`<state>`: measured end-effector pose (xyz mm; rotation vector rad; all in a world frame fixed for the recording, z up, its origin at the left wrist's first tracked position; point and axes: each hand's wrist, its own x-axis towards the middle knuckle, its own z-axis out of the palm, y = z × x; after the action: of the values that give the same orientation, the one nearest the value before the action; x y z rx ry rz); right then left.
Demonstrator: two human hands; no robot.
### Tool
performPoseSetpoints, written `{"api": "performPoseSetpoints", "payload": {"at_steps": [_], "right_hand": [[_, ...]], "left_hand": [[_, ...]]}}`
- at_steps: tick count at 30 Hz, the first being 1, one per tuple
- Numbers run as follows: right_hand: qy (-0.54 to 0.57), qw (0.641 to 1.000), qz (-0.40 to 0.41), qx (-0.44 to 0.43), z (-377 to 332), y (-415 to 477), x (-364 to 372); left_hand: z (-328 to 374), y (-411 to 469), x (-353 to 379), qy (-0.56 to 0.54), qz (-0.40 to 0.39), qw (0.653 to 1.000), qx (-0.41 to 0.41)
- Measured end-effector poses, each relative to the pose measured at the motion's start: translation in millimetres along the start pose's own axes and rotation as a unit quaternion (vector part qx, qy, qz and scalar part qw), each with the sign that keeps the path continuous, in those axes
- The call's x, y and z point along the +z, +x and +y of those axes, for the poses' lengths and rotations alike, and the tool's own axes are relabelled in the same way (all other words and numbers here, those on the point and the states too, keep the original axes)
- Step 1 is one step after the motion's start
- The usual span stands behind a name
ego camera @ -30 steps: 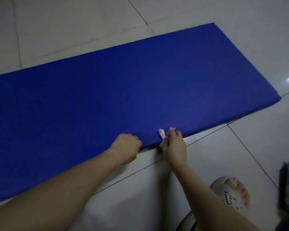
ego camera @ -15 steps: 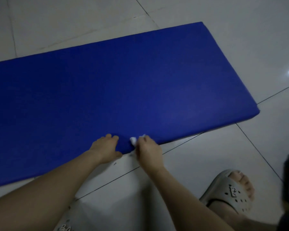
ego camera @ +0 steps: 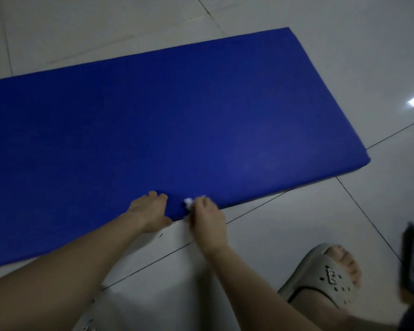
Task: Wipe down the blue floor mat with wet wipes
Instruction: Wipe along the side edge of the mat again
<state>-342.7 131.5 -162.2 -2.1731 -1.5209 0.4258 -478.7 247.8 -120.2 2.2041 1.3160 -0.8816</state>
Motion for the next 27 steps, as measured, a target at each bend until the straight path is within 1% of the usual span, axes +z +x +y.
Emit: {"api": "performPoseSetpoints", "payload": {"at_steps": [2, 3, 4, 5, 7, 8, 10, 12, 13, 15, 17, 18, 20, 21, 22, 23, 24, 25, 27], "right_hand": [[-0.026, 0.994, -0.017, -0.105, -2.4, 3.7, -1.9], [-0.033, 0.992, -0.026, -0.122, 6.9, 8.7, -9.6], [-0.032, 0.992, -0.029, -0.115, 21.7, 14.5, -20.7], [-0.038, 0.995, -0.026, -0.083, 41.1, 20.0, -33.7], [-0.069, 0.997, -0.016, 0.02, 86.8, 31.6, -63.8], [-0.081, 0.994, -0.003, 0.077, 108.1, 36.7, -79.3], [-0.093, 0.977, 0.049, 0.183, 134.0, 46.4, -100.3], [-0.092, 0.964, 0.079, 0.238, 131.0, 48.8, -99.0], [-0.083, 0.964, 0.074, 0.241, 121.4, 46.6, -90.3], [-0.056, 0.976, 0.051, 0.203, 90.2, 38.8, -66.4], [-0.04, 0.99, 0.009, 0.138, 49.9, 30.3, -35.1], [-0.036, 0.995, -0.002, 0.09, 29.6, 24.9, -19.3], [-0.045, 0.998, -0.012, -0.053, 0.2, 15.8, 1.4], [-0.052, 0.992, -0.028, -0.112, -3.5, 15.3, 2.1], [-0.054, 0.987, -0.038, -0.146, 3.5, 18.9, -1.2], [-0.053, 0.987, -0.04, -0.149, 17.8, 24.3, -10.7], [-0.057, 0.989, -0.035, -0.129, 38.5, 30.0, -24.5], [-0.071, 0.993, -0.027, -0.094, 64.1, 35.3, -40.0], [-0.098, 0.995, -0.004, 0.002, 117.4, 43.6, -75.3]], "left_hand": [[0.7, 0.4, -0.9, -0.004, -0.002, 1.0, -0.002], [0.1, 0.9, -1.2, -0.005, -0.003, 1.0, -0.001], [-0.7, 0.6, -1.8, -0.006, -0.005, 1.0, 0.001], [-1.3, 0.1, -1.8, -0.005, -0.008, 1.0, 0.004], [-1.4, -0.5, -1.6, -0.003, -0.011, 1.0, 0.009], [-0.9, -0.5, -2.0, -0.001, -0.012, 1.0, 0.01], [0.0, -0.7, -3.7, 0.004, -0.013, 1.0, 0.012], [0.1, -0.5, -4.3, 0.01, -0.017, 1.0, 0.012], [0.1, 0.0, -4.3, 0.013, -0.018, 1.0, 0.013], [0.5, 0.1, -4.6, 0.016, -0.019, 1.0, 0.012], [1.2, 0.5, -5.3, 0.016, -0.019, 1.0, 0.01], [1.6, 0.8, -5.4, 0.015, -0.018, 1.0, 0.009], [2.3, 1.1, -5.2, 0.006, -0.012, 1.0, 0.003], [2.2, 1.1, -4.8, 0.0, -0.009, 1.0, 0.0], [1.7, 1.2, -4.8, -0.001, -0.008, 1.0, -0.002], [1.2, 1.2, -4.9, 0.004, -0.01, 1.0, -0.001], [0.7, 1.2, -5.0, 0.008, -0.014, 1.0, 0.001], [0.3, 1.2, -5.3, 0.01, -0.018, 1.0, 0.003], [0.1, 1.3, -5.6, 0.01, -0.023, 1.0, 0.006]]}}
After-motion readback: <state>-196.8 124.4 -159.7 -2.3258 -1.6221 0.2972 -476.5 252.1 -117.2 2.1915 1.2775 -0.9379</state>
